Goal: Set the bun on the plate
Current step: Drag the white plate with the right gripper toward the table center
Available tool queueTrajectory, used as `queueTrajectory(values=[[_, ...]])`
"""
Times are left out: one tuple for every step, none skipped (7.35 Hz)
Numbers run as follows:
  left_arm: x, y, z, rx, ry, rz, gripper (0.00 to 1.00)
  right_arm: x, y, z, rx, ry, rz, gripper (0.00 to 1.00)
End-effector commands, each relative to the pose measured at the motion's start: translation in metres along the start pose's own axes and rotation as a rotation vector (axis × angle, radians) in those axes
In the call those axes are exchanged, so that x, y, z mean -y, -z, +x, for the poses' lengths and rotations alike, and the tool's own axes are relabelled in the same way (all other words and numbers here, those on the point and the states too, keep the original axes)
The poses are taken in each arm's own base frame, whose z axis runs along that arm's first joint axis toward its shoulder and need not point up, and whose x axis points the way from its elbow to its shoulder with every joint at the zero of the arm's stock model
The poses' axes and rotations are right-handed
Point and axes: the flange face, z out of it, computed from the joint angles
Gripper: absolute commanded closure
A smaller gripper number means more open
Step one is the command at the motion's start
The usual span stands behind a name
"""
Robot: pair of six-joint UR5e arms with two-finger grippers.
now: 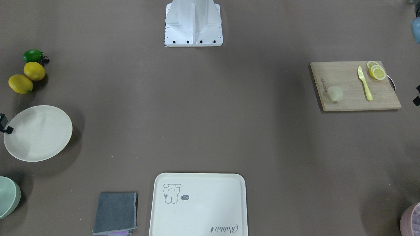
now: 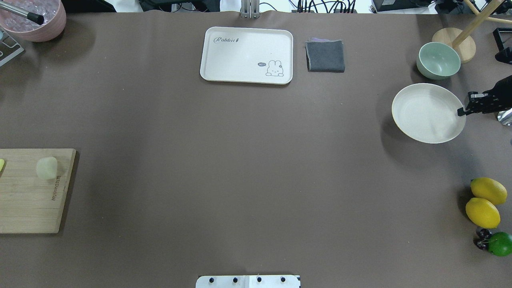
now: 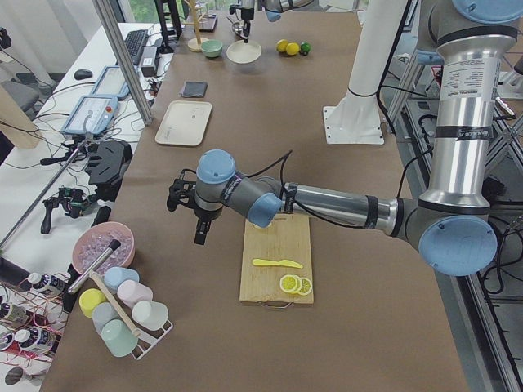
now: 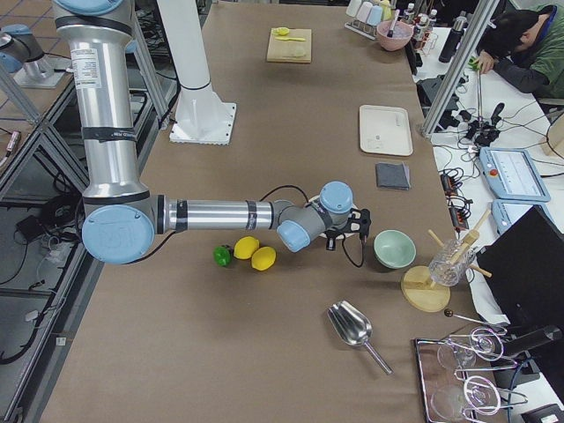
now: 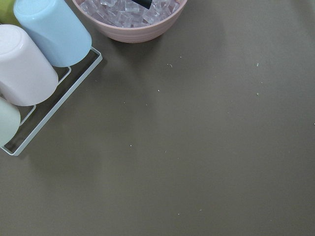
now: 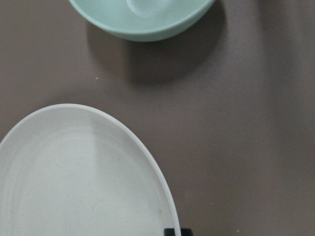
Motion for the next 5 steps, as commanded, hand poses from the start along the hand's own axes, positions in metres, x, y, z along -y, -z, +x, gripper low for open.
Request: queueTrajectory(values=[[0.002,0.001,0.003,-0.001,0.007,0.004,0.02,0.001,0.029,-0.073,0.104,-0.014,0.006,1.00],[0.006,0.004,0.008,-0.005,0.036,0.012,0.02,-0.015,0.020,-0.128,0.129,-0.034,-0.012,1.00],[0.008,0.002,0.019,-0.017,0.027,0.008,0.02,-0.039,0.000,-0.173,0.113,-0.022,0.018,1.00],[0.004,-0.011,0.047,-0.031,0.034,-0.013,0.02,-0.053,-0.020,-0.211,0.106,-0.026,0.041,1.00],[-0.001,-0.020,0.074,-0.038,0.068,-0.014,0.02,-0.064,-0.039,-0.244,0.109,-0.049,0.049,1.00]])
